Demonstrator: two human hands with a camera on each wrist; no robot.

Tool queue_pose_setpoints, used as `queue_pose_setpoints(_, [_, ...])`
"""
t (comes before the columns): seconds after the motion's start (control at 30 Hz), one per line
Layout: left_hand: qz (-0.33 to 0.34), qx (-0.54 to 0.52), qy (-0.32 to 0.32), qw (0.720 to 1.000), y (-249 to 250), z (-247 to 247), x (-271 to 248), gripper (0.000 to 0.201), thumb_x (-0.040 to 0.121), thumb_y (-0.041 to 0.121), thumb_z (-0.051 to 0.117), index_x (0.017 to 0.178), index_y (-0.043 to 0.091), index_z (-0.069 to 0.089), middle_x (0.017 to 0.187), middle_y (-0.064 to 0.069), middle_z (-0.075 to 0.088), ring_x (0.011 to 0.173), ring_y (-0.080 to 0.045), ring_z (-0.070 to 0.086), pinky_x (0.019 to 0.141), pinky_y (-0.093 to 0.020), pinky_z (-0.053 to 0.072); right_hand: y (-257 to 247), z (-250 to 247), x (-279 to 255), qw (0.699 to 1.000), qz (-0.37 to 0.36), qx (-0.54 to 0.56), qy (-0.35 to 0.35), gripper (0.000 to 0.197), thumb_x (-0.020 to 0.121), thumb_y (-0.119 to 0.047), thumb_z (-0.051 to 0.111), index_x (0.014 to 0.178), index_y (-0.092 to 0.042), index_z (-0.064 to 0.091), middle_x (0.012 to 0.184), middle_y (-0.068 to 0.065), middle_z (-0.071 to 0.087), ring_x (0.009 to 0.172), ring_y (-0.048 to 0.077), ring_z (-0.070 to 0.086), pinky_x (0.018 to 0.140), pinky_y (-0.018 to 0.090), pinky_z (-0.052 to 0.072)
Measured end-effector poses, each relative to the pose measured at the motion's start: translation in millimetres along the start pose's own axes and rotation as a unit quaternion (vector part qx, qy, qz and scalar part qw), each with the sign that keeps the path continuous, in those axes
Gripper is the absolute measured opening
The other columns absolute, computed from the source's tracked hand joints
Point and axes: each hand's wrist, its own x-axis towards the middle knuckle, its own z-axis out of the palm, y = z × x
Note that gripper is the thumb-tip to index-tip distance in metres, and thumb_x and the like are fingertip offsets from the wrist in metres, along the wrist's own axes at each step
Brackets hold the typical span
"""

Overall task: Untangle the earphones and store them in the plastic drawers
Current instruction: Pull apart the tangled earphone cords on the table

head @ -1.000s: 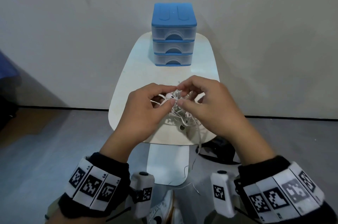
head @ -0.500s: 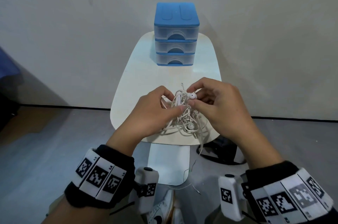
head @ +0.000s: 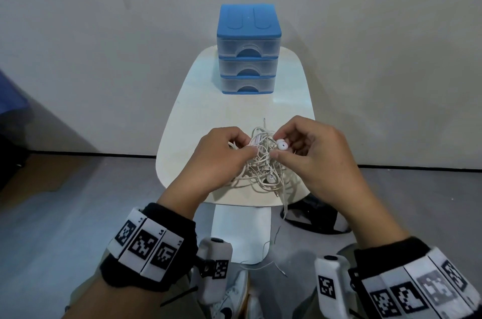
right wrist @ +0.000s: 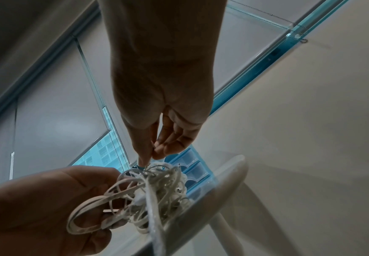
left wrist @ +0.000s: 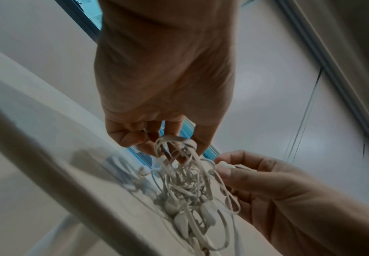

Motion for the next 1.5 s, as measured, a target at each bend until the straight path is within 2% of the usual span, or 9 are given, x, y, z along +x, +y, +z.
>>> queue_pose_setpoints(0.2, [-0.019, -0.047, -0.025, 0.998, 4, -1, -2, 0.025, 0.094, 0.031, 0.070, 0.088, 0.006, 0.072, 0.074, -0.003, 0.060, 0.059, -0.012, 0.050, 0.053, -0.021, 0.042, -10, -1, -1, 0.998, 0.003, 0.043, -0.054, 0.011, 0.085, -0.030, 0.083, 0.085, -0.022, 0.077, 0.074, -0.004, 0.072, 0.067, 0.014, 0.062, 0.067, 0.027, 0.052])
queue_pose_setpoints(0.27, [-0.021, -0.035, -0.028, 0.999, 5, -1, -2, 0.029, 0.094, 0.034, 0.071, 0.087, 0.006, 0.072, 0.075, -0.003, 0.062, 0.060, -0.011, 0.051, 0.053, -0.017, 0.043, -11, -3, 5, 0.997, 0.001, 0.063, -0.037, 0.012, 0.095, -0.023, 0.072, 0.086, -0.017, 0.078, 0.074, 0.000, 0.073, 0.066, 0.011, 0.061, 0.066, 0.025, 0.050])
queue_pose_setpoints(0.37, [-0.033, -0.020, -0.046, 0.998, 6, 0, -1, 0.023, 0.092, 0.031, 0.074, 0.082, 0.010, 0.072, 0.073, -0.003, 0.064, 0.057, -0.015, 0.050, 0.059, -0.027, 0.043, -14, -6, 15, 0.993, 0.053, 0.093, -0.047, 0.019, 0.097, -0.007, 0.063, 0.083, -0.004, 0.076, 0.065, 0.009, 0.071, 0.057, 0.010, 0.057, 0.060, 0.021, 0.046])
queue_pose_setpoints(0.53, [-0.043, -0.012, -0.046, 0.998, 8, 0, 1, 0.021, 0.091, 0.022, 0.072, 0.072, 0.014, 0.067, 0.060, 0.001, 0.055, 0.054, -0.018, 0.044, 0.060, -0.034, 0.038, -16, -5, 22, 0.984, 0.110, 0.002, -0.141, 0.012, 0.089, -0.008, 0.072, 0.077, -0.008, 0.075, 0.055, 0.003, 0.068, 0.049, 0.010, 0.060, 0.060, 0.027, 0.046])
queue_pose_setpoints(0.73, [-0.047, 0.012, -0.072, 0.996, 9, 1, 1, 0.023, 0.092, 0.026, 0.071, 0.085, 0.005, 0.070, 0.059, 0.001, 0.055, 0.045, -0.012, 0.044, 0.054, -0.027, 0.037, -17, -3, 20, 0.979, 0.128, -0.064, -0.144, 0.015, 0.088, -0.013, 0.073, 0.073, -0.012, 0.075, 0.054, 0.002, 0.068, 0.049, 0.007, 0.058, 0.057, 0.023, 0.045])
queue_pose_setpoints(0.9, [-0.038, 0.028, -0.098, 0.994, 13, 3, 0, 0.029, 0.089, 0.018, 0.072, 0.088, -0.009, 0.063, 0.062, -0.008, 0.054, 0.048, -0.019, 0.044, 0.051, -0.023, 0.033, -23, -5, 24, 0.969, 0.167, -0.104, -0.148, 0.032, 0.087, -0.016, 0.067, 0.056, -0.012, 0.070, 0.050, 0.004, 0.064, 0.051, 0.010, 0.055, 0.064, 0.034, 0.051])
queue_pose_setpoints(1.03, [-0.040, 0.014, -0.090, 0.995, 16, 6, 1, 0.024, 0.090, 0.017, 0.069, 0.082, -0.005, 0.065, 0.069, -0.011, 0.052, 0.050, -0.019, 0.039, 0.052, -0.028, 0.030, -27, -7, 27, 0.964, 0.179, -0.114, -0.161, 0.035, 0.087, -0.018, 0.069, 0.060, 0.003, 0.061, 0.048, 0.002, 0.043, 0.048, 0.013, 0.035, 0.056, 0.030, 0.034])
queue_pose_setpoints(1.17, [-0.038, -0.018, -0.081, 0.996, 17, 5, 3, 0.031, 0.084, 0.032, 0.072, 0.059, 0.019, 0.060, 0.065, -0.007, 0.047, 0.057, -0.018, 0.040, 0.061, -0.033, 0.030, -26, -9, 30, 0.962, 0.183, -0.079, -0.186, 0.040, 0.087, -0.021, 0.072, 0.059, 0.003, 0.055, 0.058, 0.006, 0.032, 0.058, 0.017, 0.026, 0.058, 0.032, 0.025])
queue_pose_setpoints(1.5, [-0.007, -0.020, -0.077, 0.997, 16, 3, 4, 0.021, 0.098, 0.023, 0.065, 0.084, 0.008, 0.072, 0.072, 0.001, 0.066, 0.063, -0.011, 0.056, 0.064, -0.029, 0.040, -19, -5, 32, 0.956, 0.224, 0.035, -0.183, 0.028, 0.083, -0.010, 0.076, 0.058, -0.011, 0.062, 0.049, -0.002, 0.034, 0.046, 0.014, 0.022, 0.046, 0.025, 0.017])
